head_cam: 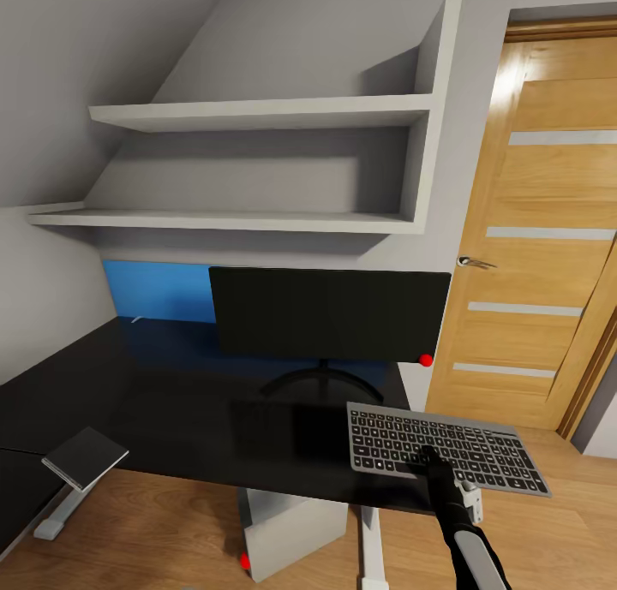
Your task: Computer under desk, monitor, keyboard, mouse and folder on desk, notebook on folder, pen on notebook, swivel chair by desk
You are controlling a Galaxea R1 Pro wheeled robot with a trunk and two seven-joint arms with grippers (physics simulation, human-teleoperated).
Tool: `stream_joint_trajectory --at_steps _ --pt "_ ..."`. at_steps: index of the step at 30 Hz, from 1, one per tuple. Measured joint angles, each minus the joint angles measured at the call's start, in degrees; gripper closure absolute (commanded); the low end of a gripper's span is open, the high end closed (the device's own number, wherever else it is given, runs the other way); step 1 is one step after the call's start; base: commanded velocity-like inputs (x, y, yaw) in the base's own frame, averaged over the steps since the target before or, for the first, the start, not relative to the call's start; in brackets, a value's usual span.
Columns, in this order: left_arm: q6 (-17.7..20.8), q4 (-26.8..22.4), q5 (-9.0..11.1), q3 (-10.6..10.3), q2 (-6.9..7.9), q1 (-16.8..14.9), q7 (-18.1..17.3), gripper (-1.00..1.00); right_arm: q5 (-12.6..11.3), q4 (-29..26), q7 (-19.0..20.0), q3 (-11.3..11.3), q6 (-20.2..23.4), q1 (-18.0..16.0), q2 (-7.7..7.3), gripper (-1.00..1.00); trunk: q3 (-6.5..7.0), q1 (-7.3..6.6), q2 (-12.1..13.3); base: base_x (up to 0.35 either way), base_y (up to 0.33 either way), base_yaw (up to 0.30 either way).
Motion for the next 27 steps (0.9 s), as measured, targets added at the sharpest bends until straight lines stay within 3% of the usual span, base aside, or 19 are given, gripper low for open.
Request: stream_joint_trajectory --at_steps 4,7,8,13,27 --pt "-0.9 0.0 0.0 0.0 0.12 3.8 4.7 -1.0 0.0 0.0 0.1 0.0 0.0 0.0 0.05 1.0 0.0 0.0 0.0 0.0 0.0 0.0" --pt "-6.0 0.0 0.4 0.1 0.38 7.0 6.3 -1.0 0.0 0.1 0.0 0.0 0.0 0.0 0.08 1.0 0.0 0.0 0.0 0.0 0.0 0.0" --pt "-10.7 0.0 3.0 0.2 0.46 8.5 6.6 -1.0 0.0 0.1 0.1 0.0 0.0 0.0 0.1 1.0 -0.01 0.0 0.0 0.0 0.0 0.0" --pt "-13.6 0.0 9.1 0.1 0.47 9.3 6.4 -1.0 0.0 0.2 0.2 0.0 0.0 0.0 0.24 1.0 0.0 0.0 0.0 0.0 0.0 0.0" --pt "-13.4 0.0 9.3 -0.1 0.29 9.3 6.4 -1.0 0.1 0.1 -0.1 0.2 0.1 0.0 0.35 1.0 0.0 0.0 0.0 0.062 0.069 0.0"
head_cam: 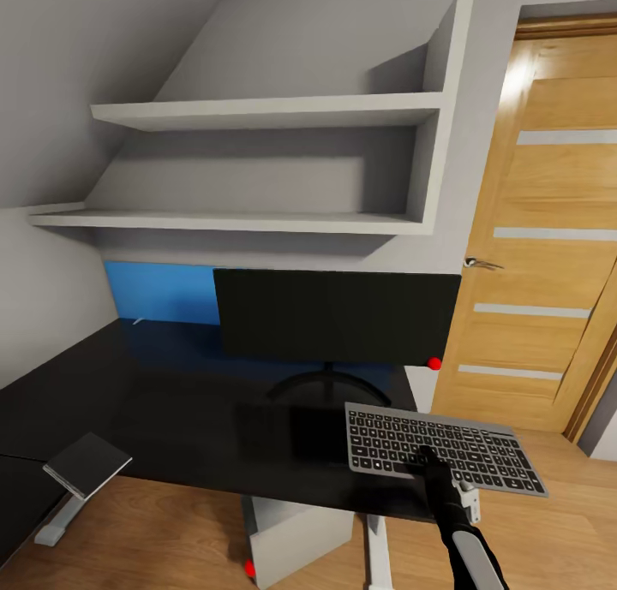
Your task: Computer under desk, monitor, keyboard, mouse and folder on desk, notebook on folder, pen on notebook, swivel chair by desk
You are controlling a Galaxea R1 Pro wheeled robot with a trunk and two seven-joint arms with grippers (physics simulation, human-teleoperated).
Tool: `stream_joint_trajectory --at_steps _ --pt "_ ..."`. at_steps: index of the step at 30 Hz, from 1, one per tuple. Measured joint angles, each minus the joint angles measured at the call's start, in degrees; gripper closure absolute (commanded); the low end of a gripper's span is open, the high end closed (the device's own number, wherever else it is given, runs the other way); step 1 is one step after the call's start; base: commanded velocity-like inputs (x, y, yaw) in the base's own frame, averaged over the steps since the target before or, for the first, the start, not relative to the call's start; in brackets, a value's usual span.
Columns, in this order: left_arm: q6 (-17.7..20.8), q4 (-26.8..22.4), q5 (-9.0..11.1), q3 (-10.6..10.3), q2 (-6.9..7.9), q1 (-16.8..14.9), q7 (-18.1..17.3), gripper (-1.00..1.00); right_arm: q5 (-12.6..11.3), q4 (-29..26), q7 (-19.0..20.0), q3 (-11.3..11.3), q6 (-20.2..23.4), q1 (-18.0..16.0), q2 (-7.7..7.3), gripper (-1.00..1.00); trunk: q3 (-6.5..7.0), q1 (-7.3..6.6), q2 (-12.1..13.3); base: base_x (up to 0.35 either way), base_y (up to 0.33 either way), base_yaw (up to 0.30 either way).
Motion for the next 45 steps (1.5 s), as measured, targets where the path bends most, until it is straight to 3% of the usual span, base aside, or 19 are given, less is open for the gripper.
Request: stream_joint_trajectory --at_steps 12,14,18,20,30,37,45 --pt "0.1 0.0 0.0 0.0 0.0 0.0 0.0 -1.0 0.2 0.4 0.0 0.1 -0.3 0.0 0.14 1.0 0.0 0.01 0.0 0.001 0.001 0.0" --pt "0.1 0.0 0.0 0.0 -0.04 0.0 0.0 -1.0 0.2 0.4 -0.6 1.0 -0.3 0.0 0.17 1.0 0.0 0.01 0.0 0.0 0.0 0.0" --pt "0.1 0.0 0.0 0.0 -0.08 0.0 0.0 -1.0 0.2 0.1 -7.3 5.1 -0.5 0.0 0.22 1.0 0.0 0.01 0.0 0.0 0.0 0.0" --pt "0.1 0.0 0.0 0.0 -0.1 0.0 0.0 -1.0 0.1 -0.4 -10.8 6.1 -0.5 -0.3 0.32 1.0 0.0 0.0 0.0 0.0 0.0 0.0" --pt "0.0 -0.1 -0.1 0.0 -0.18 0.0 -0.1 -1.0 -0.2 -0.9 -19.6 6.7 -1.1 -3.8 3.23 1.0 0.0 0.0 0.0 0.0 0.0 0.0" --pt "0.1 -0.1 -0.1 -0.1 -0.26 0.0 -0.1 -1.0 -0.1 -0.9 -20.0 6.6 -3.3 -4.2 3.24 1.0 0.0 0.0 0.0 0.0 0.0 0.0" --pt "0.1 -0.1 -0.1 -0.1 -0.35 0.0 -0.1 -1.0 -0.1 -0.6 -17.8 6.7 -3.3 -4.2 3.24 1.0 0.0 0.0 0.0 0.0 0.0 0.0"
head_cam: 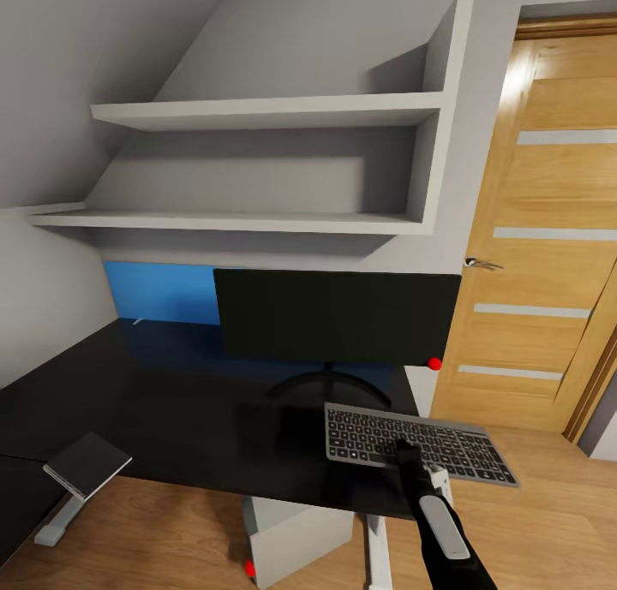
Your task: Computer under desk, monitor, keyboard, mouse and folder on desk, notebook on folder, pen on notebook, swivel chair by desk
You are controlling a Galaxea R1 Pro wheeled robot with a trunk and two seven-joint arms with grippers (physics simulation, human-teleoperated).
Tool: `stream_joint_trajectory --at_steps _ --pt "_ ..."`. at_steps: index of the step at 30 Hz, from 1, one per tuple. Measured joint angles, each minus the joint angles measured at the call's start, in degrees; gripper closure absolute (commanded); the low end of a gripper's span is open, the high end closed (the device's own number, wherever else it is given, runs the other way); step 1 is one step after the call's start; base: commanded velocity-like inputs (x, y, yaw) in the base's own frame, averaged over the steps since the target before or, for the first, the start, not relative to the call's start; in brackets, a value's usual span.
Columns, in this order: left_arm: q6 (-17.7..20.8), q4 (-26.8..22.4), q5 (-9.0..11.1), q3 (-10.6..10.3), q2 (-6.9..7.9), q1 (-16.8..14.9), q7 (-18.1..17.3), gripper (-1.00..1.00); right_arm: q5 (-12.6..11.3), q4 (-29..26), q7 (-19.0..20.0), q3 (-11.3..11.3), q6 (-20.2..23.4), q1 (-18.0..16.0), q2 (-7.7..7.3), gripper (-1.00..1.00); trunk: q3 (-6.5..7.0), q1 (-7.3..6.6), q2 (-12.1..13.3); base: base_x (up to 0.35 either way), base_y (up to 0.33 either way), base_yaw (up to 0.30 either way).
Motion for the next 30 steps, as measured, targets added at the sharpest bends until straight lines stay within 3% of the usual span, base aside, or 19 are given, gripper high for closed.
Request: stream_joint_trajectory --at_steps 21,30 --pt "0.0 0.0 0.0 0.0 0.08 0.0 0.0 -1.0 0.1 0.0 1.5 -0.2 0.1 0.0 0.0 1.0 0.0 0.0 0.0 0.0 0.0 0.0" --pt "0.0 0.0 0.0 0.0 0.06 0.0 0.0 -1.0 0.1 0.1 1.9 -0.2 0.1 0.0 -0.01 1.0 0.0 0.0 0.0 0.0 0.11 0.0"
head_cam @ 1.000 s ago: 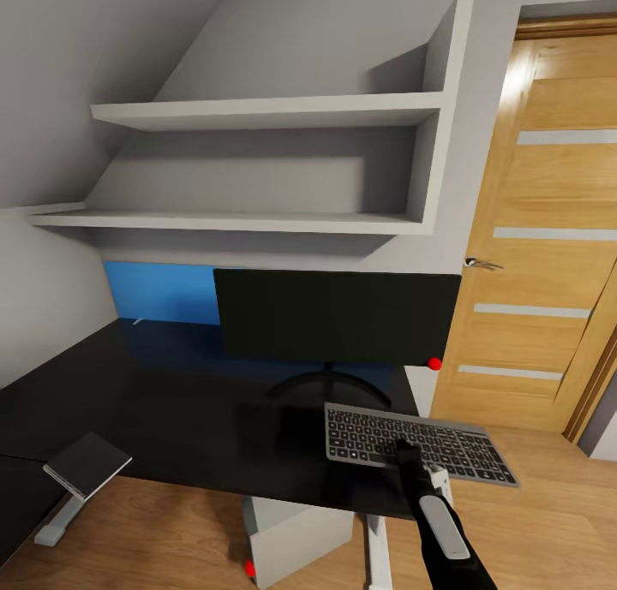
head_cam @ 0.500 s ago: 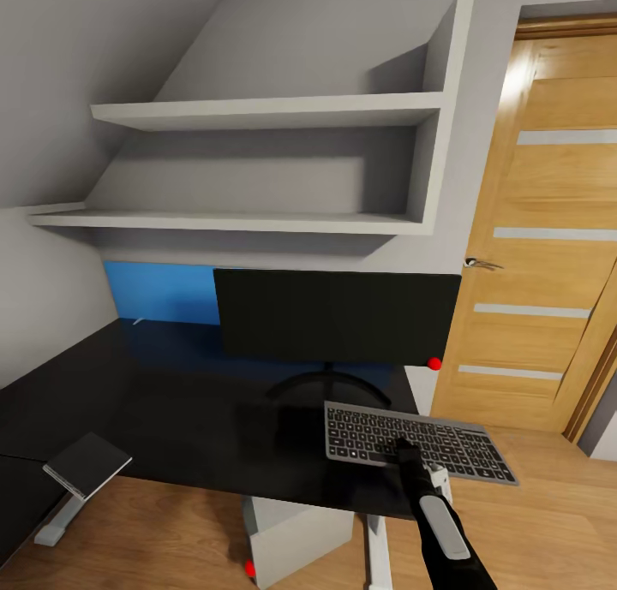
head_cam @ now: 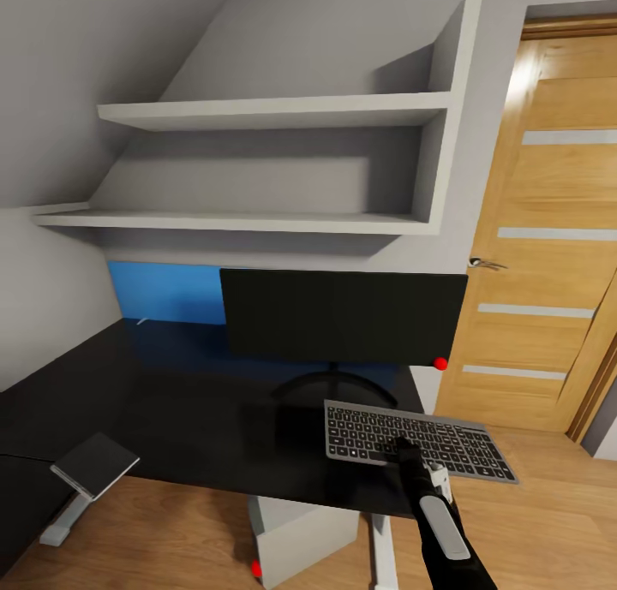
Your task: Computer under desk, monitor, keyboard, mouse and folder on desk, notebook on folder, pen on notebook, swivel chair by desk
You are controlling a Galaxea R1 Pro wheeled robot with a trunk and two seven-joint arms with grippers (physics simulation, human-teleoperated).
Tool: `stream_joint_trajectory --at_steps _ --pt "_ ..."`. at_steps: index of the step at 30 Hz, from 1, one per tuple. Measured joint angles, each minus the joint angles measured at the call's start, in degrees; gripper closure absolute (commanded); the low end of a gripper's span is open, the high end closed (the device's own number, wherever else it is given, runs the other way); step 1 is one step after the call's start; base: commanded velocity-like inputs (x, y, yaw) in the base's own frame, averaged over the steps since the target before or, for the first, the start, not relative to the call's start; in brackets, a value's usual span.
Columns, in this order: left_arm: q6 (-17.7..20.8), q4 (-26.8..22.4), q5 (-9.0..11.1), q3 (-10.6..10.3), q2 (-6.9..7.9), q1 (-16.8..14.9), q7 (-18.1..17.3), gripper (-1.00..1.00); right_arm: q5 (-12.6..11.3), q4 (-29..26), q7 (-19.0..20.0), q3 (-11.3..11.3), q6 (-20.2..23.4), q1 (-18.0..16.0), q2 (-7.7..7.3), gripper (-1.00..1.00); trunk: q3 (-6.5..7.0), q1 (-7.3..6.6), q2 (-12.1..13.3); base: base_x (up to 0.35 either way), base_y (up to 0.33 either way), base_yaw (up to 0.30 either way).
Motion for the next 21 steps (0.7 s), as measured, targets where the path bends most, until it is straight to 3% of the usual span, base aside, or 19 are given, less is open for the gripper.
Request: stream_joint_trajectory --at_steps 9,16,21 --pt "0.1 0.0 0.0 0.1 0.02 0.0 0.0 -1.0 0.0 0.0 0.0 0.0 0.0 0.0 0.0 1.0 0.0 -0.01 0.0 0.108 0.145 0.0" --pt "0.1 0.0 0.0 0.0 0.02 0.0 0.0 -1.0 0.1 0.0 0.1 0.0 -0.1 0.0 0.0 1.0 0.0 0.0 0.0 0.025 0.027 -0.011" --pt "0.1 0.0 0.0 0.1 0.02 0.0 0.0 -1.0 0.2 0.0 0.1 -0.1 -0.4 0.0 0.0 1.0 -0.1 0.0 0.0 0.003 0.003 -0.153"
